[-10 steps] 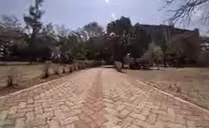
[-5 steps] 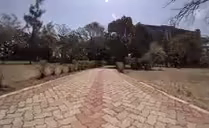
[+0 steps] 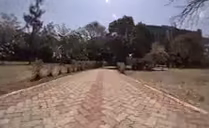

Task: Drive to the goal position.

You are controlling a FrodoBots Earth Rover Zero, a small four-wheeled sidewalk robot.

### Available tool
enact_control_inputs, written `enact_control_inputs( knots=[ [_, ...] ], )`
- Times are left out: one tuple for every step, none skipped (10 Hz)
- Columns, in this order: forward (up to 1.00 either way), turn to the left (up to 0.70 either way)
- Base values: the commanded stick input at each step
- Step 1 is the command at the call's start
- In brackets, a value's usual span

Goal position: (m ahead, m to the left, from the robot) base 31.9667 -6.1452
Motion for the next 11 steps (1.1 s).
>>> enact_control_inputs(
  knots=[
    [0.7, 0.0],
    [0.7, 0.0],
    [0.7, 0.03],
    [0.7, 0.09],
    [0.7, 0.31],
    [0.7, 0.19],
    [0.7, 0.0],
    [0.7, 0.0],
    [0.7, 0.0],
    [0.7, 0.0],
    [0.7, 0.0]
  ],
)
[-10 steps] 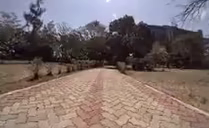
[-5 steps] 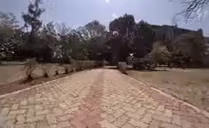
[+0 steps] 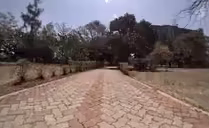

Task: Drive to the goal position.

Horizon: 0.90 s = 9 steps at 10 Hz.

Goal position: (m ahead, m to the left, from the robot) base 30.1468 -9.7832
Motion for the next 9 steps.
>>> enact_control_inputs(
  knots=[
    [0.7, 0.0],
    [0.7, 0.0],
    [0.7, 0.0],
    [0.7, 0.0],
    [0.7, 0.0],
    [0.7, 0.0],
    [0.7, 0.0],
    [0.7, 0.0],
    [0.7, 0.0]
  ],
)
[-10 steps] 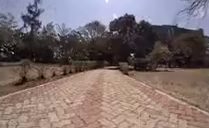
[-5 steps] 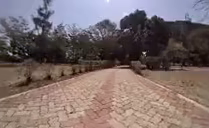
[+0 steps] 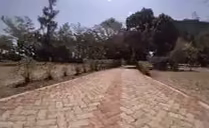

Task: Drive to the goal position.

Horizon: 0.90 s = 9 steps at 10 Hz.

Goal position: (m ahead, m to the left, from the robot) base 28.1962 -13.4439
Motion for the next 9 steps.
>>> enact_control_inputs(
  knots=[
    [0.7, 0.0],
    [0.7, 0.0],
    [0.7, 0.0],
    [0.7, 0.0],
    [0.7, -0.03],
    [0.7, -0.1],
    [0.7, -0.23],
    [0.7, -0.23],
    [0.7, -0.23]
  ],
)
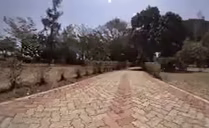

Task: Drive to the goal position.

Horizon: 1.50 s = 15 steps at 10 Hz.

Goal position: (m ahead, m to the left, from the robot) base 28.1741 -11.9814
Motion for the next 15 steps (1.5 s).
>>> enact_control_inputs(
  knots=[
    [0.7, -0.2],
    [0.7, -0.18],
    [0.7, 0.0],
    [0.7, 0.0],
    [0.7, 0.0],
    [0.7, 0.0],
    [0.7, 0.0],
    [0.7, 0.0],
    [0.7, 0.0],
    [0.7, 0.0],
    [0.7, 0.0],
    [0.7, 0.0],
    [0.7, 0.0],
    [0.7, 0.0],
    [0.7, 0.0]
  ],
)
